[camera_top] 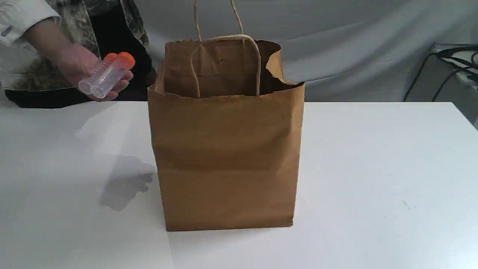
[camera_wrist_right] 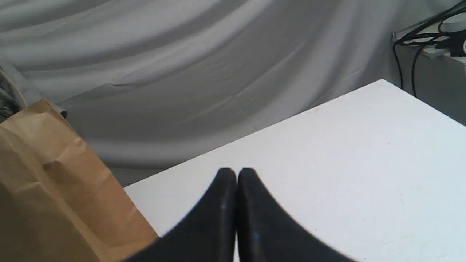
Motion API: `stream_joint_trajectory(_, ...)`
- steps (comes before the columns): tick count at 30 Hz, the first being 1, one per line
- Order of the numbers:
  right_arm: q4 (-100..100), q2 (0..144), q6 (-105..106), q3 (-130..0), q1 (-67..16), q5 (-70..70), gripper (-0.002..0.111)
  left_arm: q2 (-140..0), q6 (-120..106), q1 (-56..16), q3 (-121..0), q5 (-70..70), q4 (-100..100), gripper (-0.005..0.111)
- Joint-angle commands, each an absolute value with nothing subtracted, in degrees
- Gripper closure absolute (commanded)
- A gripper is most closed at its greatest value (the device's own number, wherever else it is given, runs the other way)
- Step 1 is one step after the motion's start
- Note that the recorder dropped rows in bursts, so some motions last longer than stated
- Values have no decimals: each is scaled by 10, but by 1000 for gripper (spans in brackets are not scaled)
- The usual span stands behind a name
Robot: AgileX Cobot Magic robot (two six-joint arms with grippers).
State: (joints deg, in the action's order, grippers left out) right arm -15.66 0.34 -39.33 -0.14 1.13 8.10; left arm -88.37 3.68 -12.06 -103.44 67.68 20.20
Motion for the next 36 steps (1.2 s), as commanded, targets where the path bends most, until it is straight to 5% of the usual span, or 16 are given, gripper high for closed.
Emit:
stream_joint_trajectory(1,-163,0,-388,0,11,102,108,-955,47,-120,-1095,700,217,61)
stream_joint_trajectory(7,-163,0,-388,0,11,114,108,-1041,17,-120,-1163,700,223,37)
stream_joint_trajectory(17,-163,0,-389,0,11,114,108,-1137,-23,-120,-1233,700,206,37)
stream_joint_trajectory(26,-162,0,-389,0,11,114,108,-1171,-427,-80,-1262,678,337,37)
stream_joint_trajectory(36,-163,0,-388,0,11,114,108,-1204,-374,-63,-1262,700,362,37)
